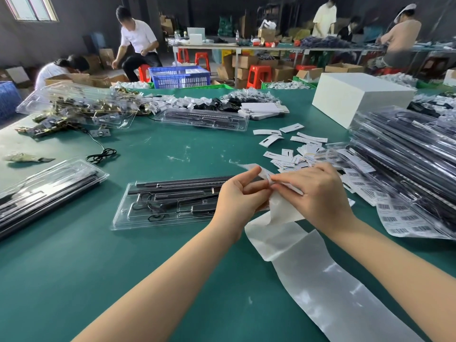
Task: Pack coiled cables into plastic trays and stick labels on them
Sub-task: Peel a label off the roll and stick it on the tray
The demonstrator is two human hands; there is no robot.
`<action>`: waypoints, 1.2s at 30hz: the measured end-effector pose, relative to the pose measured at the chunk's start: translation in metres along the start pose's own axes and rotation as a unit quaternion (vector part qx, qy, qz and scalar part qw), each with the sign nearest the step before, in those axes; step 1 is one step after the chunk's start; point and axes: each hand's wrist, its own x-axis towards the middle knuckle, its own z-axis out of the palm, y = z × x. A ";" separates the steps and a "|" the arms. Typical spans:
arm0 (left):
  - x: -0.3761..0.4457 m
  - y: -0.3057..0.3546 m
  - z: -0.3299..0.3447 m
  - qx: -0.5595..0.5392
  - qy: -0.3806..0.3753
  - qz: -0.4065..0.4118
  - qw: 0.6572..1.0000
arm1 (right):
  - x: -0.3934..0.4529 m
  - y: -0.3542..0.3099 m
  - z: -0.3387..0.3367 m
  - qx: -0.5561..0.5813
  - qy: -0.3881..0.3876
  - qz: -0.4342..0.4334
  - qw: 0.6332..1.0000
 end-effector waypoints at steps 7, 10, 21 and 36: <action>0.003 -0.005 -0.003 -0.015 -0.029 -0.030 0.999 | 0.004 0.008 -0.001 -0.086 0.009 -0.128 0.988; 0.003 -0.004 0.000 -0.019 -0.020 -0.031 0.999 | 0.007 0.008 0.001 -0.128 0.030 -0.153 0.979; 0.022 -0.012 0.003 -0.011 0.033 -0.038 0.999 | 0.009 0.010 0.016 0.132 0.008 0.227 0.965; 0.061 0.028 -0.028 0.392 0.027 0.020 0.920 | 0.057 -0.039 0.039 0.183 0.111 0.334 0.918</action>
